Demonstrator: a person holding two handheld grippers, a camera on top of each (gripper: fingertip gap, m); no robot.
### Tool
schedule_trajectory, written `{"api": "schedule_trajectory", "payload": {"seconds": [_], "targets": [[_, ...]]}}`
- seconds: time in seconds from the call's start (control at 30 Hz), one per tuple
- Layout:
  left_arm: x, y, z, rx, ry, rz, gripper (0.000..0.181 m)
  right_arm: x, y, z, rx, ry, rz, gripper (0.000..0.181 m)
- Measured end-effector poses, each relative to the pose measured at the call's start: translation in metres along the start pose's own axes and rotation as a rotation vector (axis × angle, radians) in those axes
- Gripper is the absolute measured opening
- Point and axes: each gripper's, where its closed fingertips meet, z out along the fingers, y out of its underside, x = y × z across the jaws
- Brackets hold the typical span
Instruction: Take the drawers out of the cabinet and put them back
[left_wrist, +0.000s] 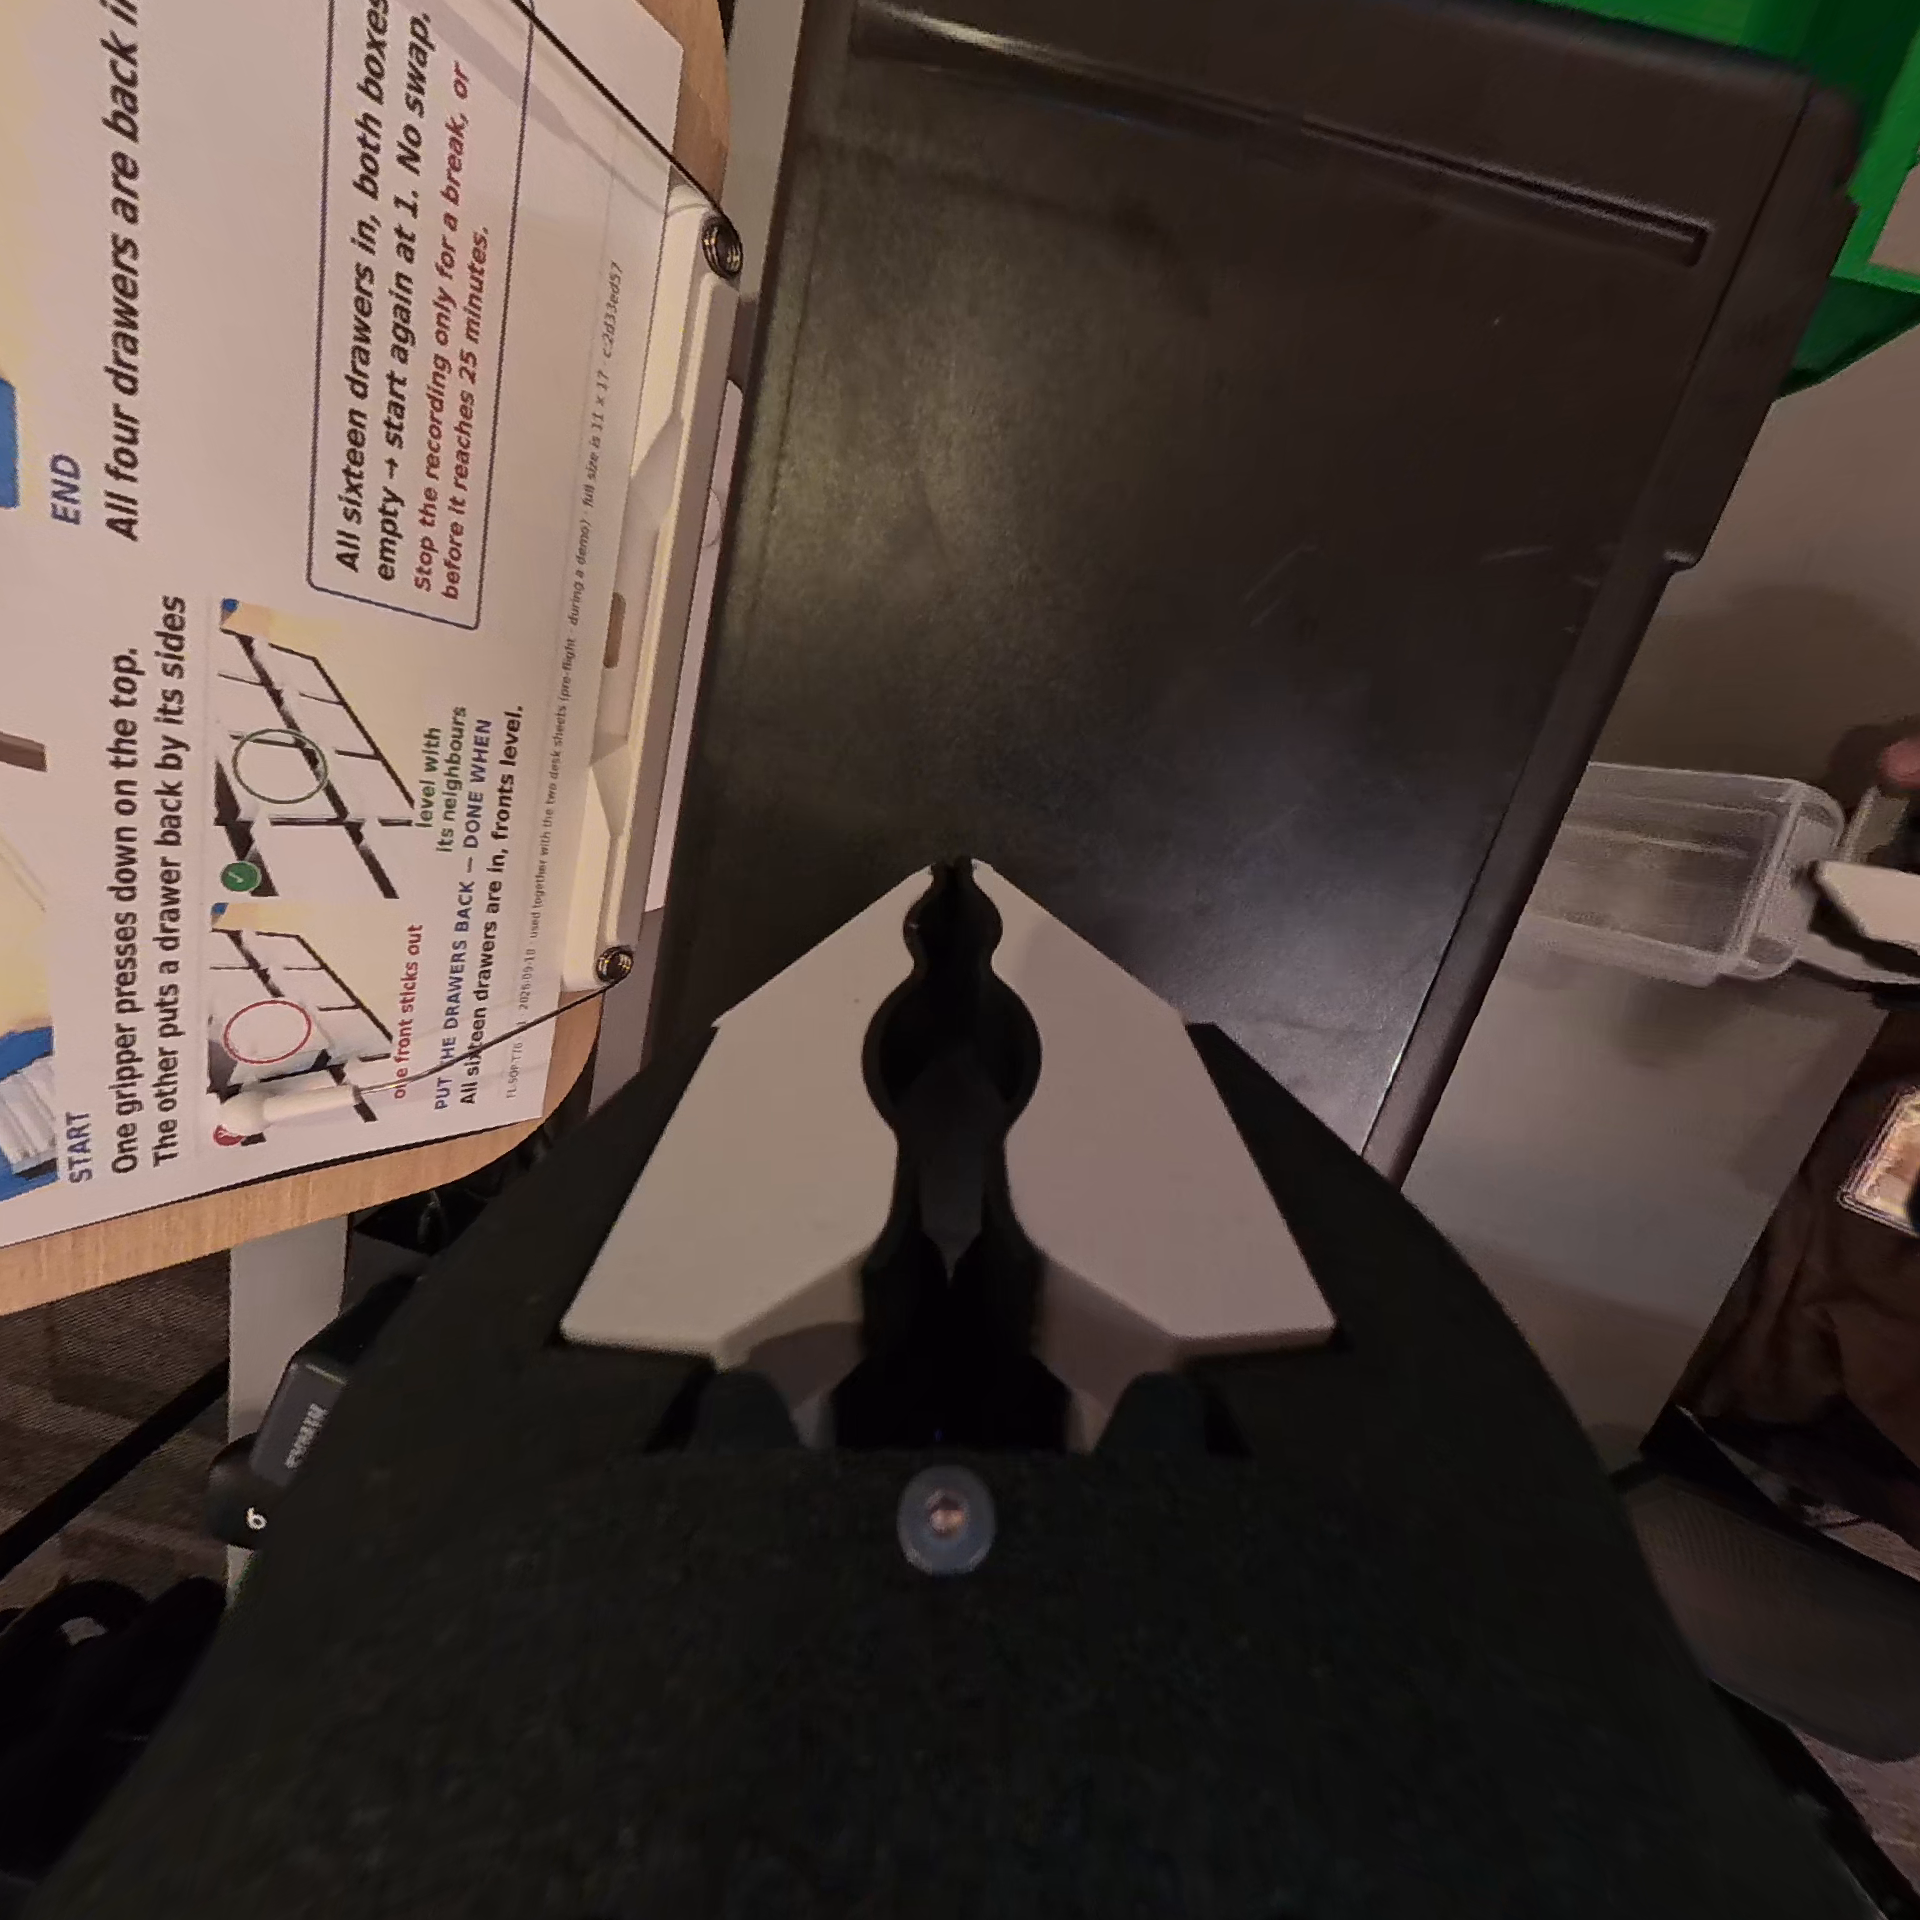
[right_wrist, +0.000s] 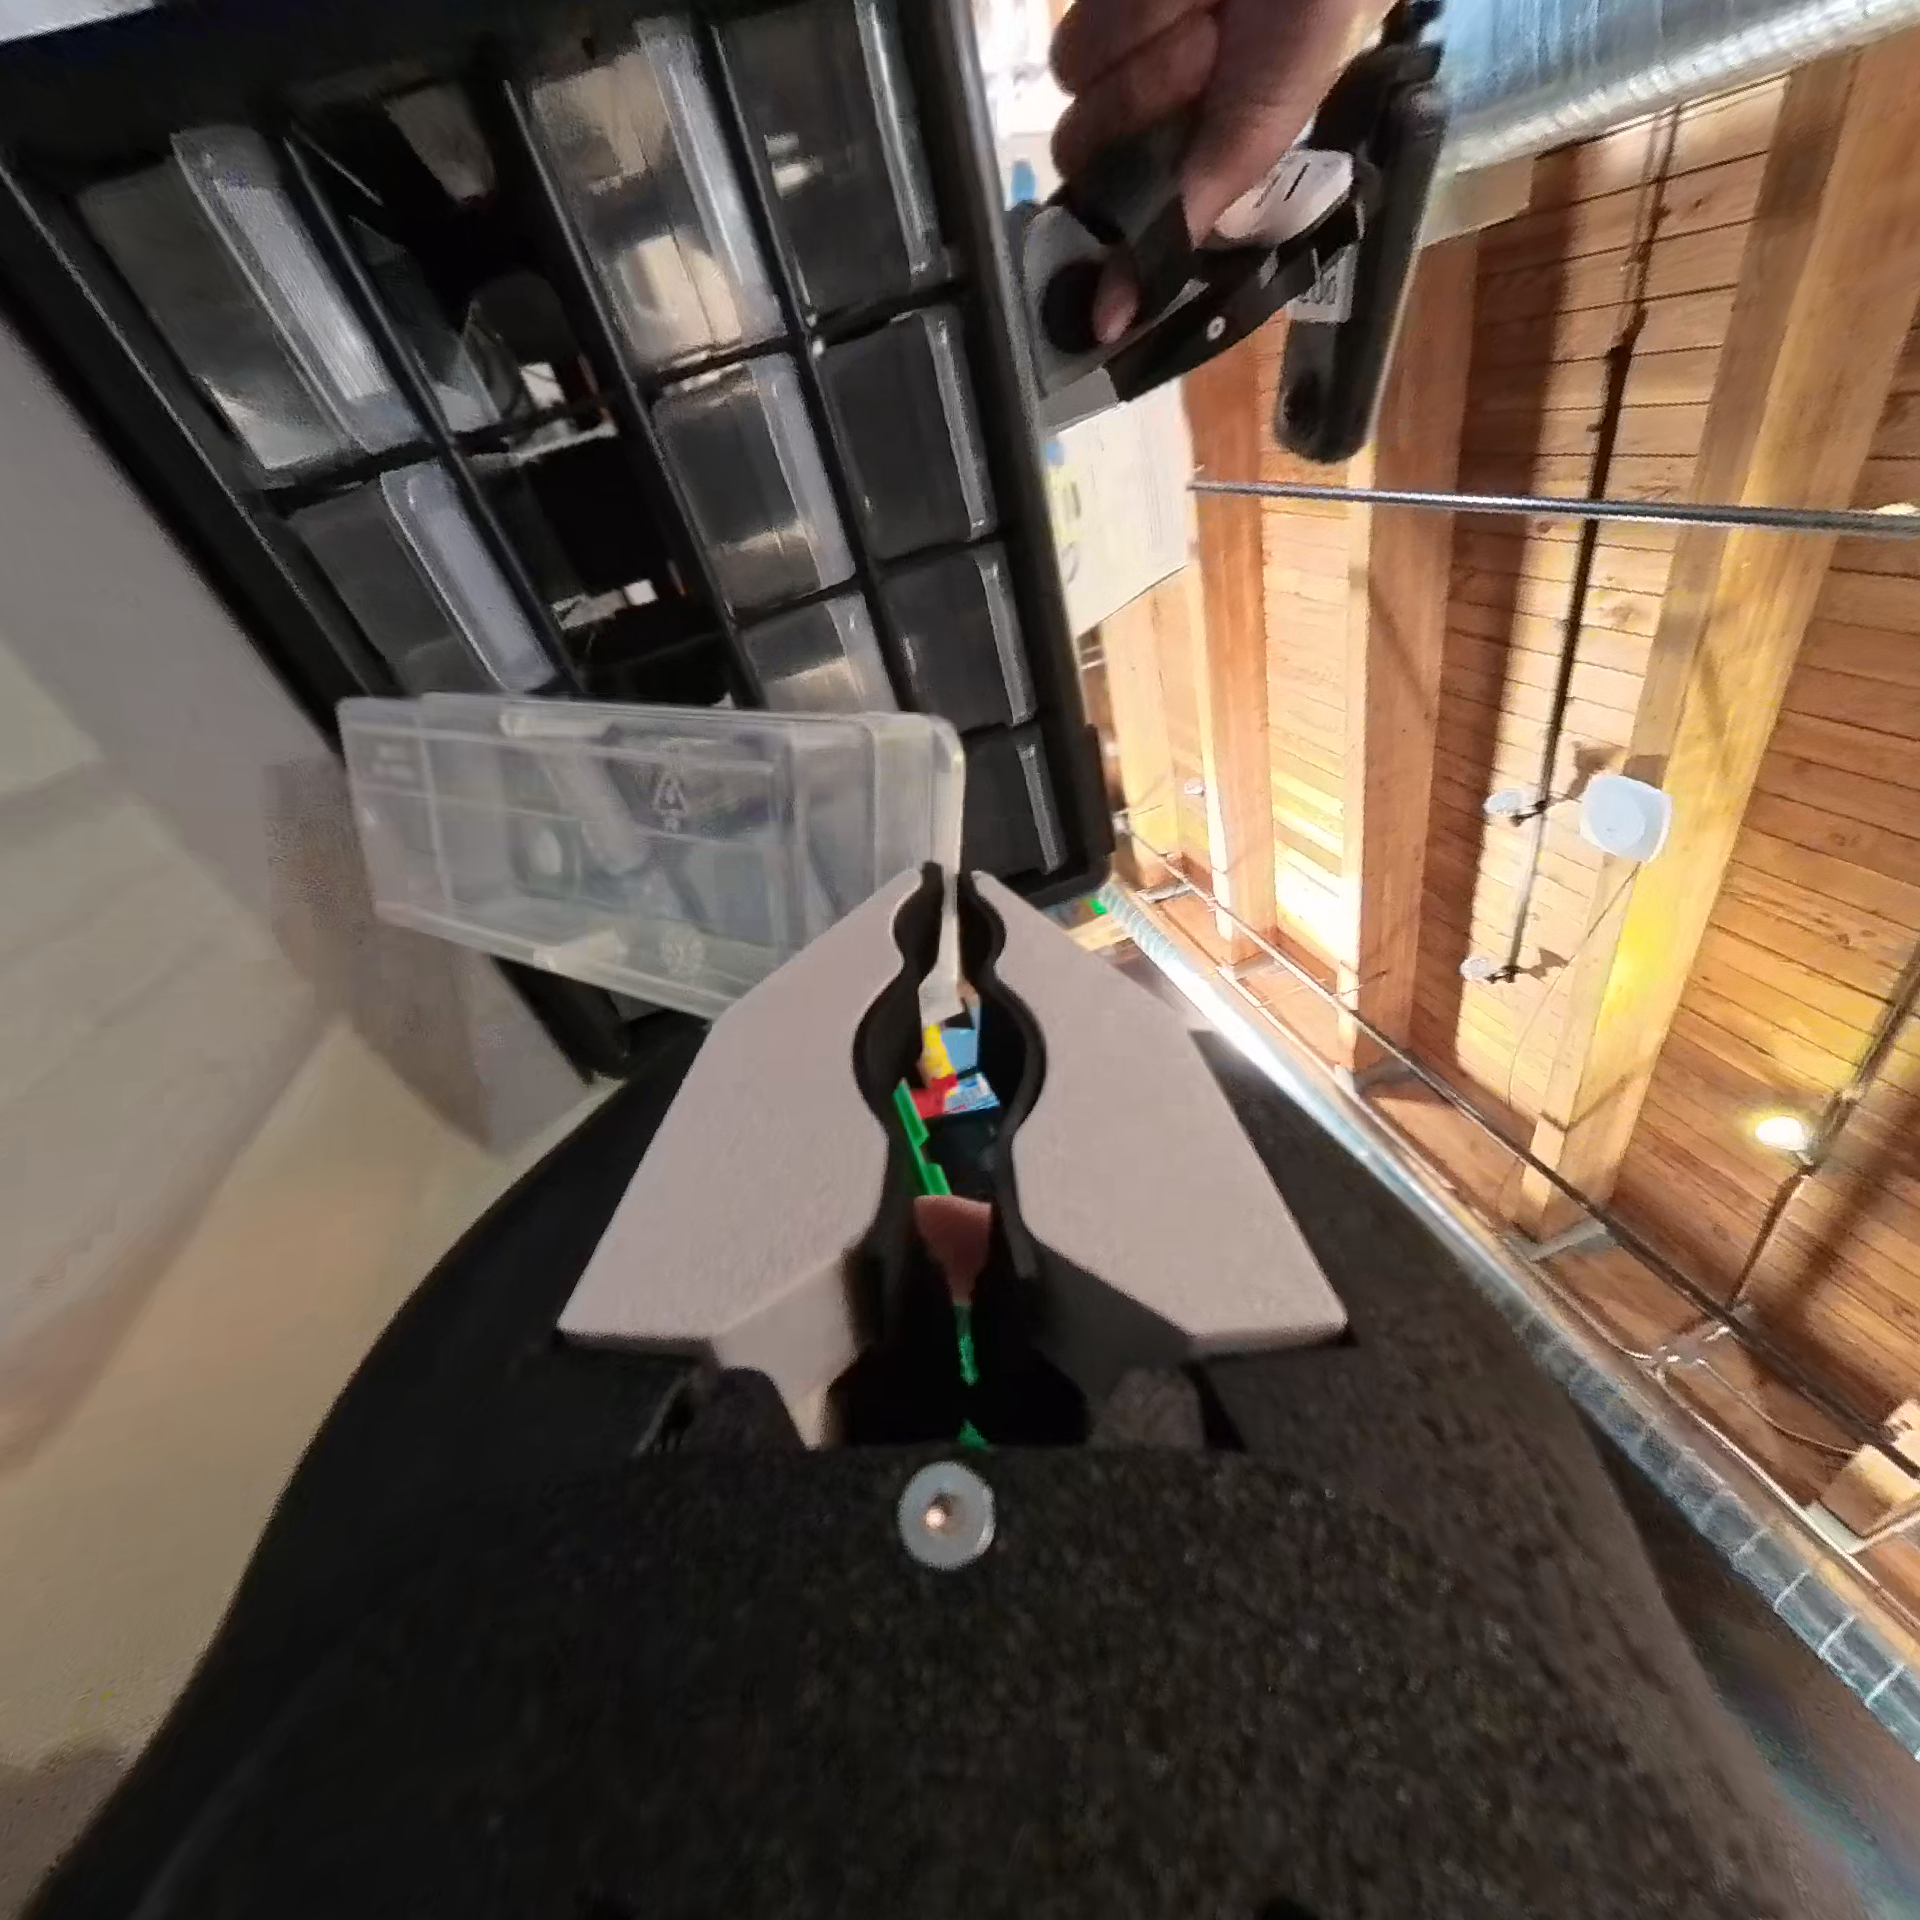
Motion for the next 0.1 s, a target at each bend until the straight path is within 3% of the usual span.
{"api": "schedule_trajectory", "payload": {"seconds": [0.03, 0.1], "targets": [[0.0, 0.0, 0.0001, -0.002, -0.001, 0.002, 0.0, -0.0002, 0.0026, -0.0003, -0.006, -0.02, 0.003, 0.002], [0.0001, 0.0, 0.0, -0.003, 0.0, 0.001, 0.0, 0.0029, 0.0083, -0.0042, -0.008, -0.02, -0.039, 0.001]]}}
